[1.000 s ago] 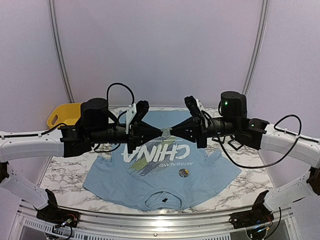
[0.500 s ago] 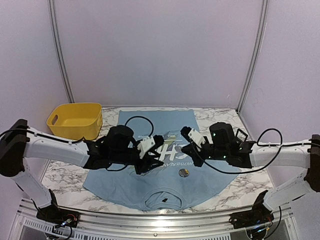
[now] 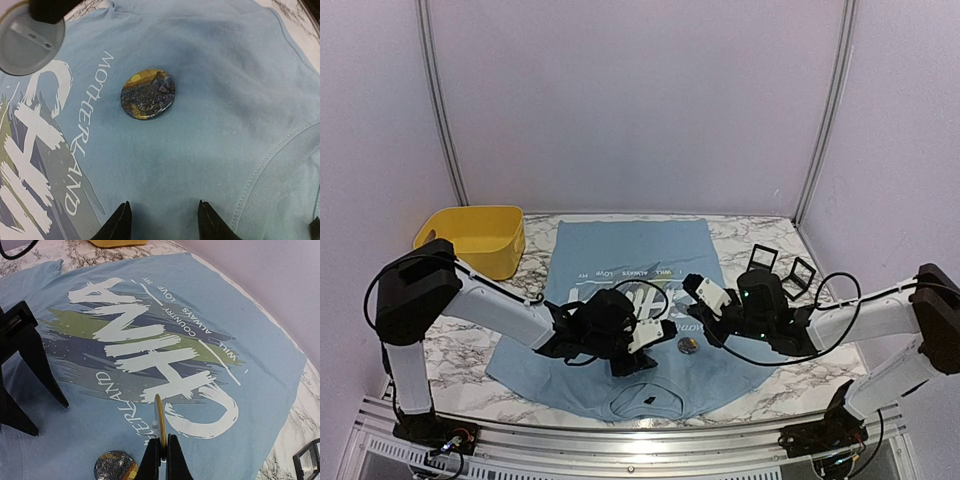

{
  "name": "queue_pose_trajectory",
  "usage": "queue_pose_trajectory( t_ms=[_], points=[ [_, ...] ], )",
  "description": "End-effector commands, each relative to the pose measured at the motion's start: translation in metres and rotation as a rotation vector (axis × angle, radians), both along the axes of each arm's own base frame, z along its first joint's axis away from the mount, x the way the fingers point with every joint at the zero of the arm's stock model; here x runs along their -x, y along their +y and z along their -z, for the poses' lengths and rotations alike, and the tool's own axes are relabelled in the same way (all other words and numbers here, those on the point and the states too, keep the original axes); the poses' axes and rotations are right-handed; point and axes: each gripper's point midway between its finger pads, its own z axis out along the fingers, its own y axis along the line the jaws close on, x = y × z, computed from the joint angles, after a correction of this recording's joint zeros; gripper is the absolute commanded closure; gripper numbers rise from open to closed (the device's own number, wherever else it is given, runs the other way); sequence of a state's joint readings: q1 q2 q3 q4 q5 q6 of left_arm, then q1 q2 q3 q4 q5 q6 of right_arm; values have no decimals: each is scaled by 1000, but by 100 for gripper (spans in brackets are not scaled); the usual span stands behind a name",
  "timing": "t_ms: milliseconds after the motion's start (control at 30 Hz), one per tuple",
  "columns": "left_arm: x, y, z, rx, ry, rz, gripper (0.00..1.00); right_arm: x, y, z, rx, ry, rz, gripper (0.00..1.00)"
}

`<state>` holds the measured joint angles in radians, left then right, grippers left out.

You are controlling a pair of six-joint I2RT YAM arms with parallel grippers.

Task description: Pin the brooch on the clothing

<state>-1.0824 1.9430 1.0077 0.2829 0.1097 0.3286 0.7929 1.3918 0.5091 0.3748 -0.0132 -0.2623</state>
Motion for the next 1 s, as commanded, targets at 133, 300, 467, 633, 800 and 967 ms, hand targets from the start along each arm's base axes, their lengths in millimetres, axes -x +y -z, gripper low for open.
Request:
queue_pose_trajectory(
  t_ms=[133, 300, 467, 633, 800, 967],
  points=[
    [16, 12, 25, -152, 0, 68, 82, 6, 11, -4, -56, -7, -36, 100],
    [19, 10, 21, -136, 14, 85, 100, 11, 17, 4, -60, 13, -50, 100],
    [22, 0, -11, 11, 78, 88, 100, 18, 22, 9, -83, -2, -79, 100],
    [24, -3, -25, 85, 108, 104, 100, 26, 29, 8, -98, -73, -126, 100],
    [23, -4, -34, 138, 161, 94, 100, 36, 38, 10, -79, -155, -184, 100],
    [21, -4, -43, 172, 161, 91, 100, 36, 39, 16, -44, -214, -161, 100]
  ],
)
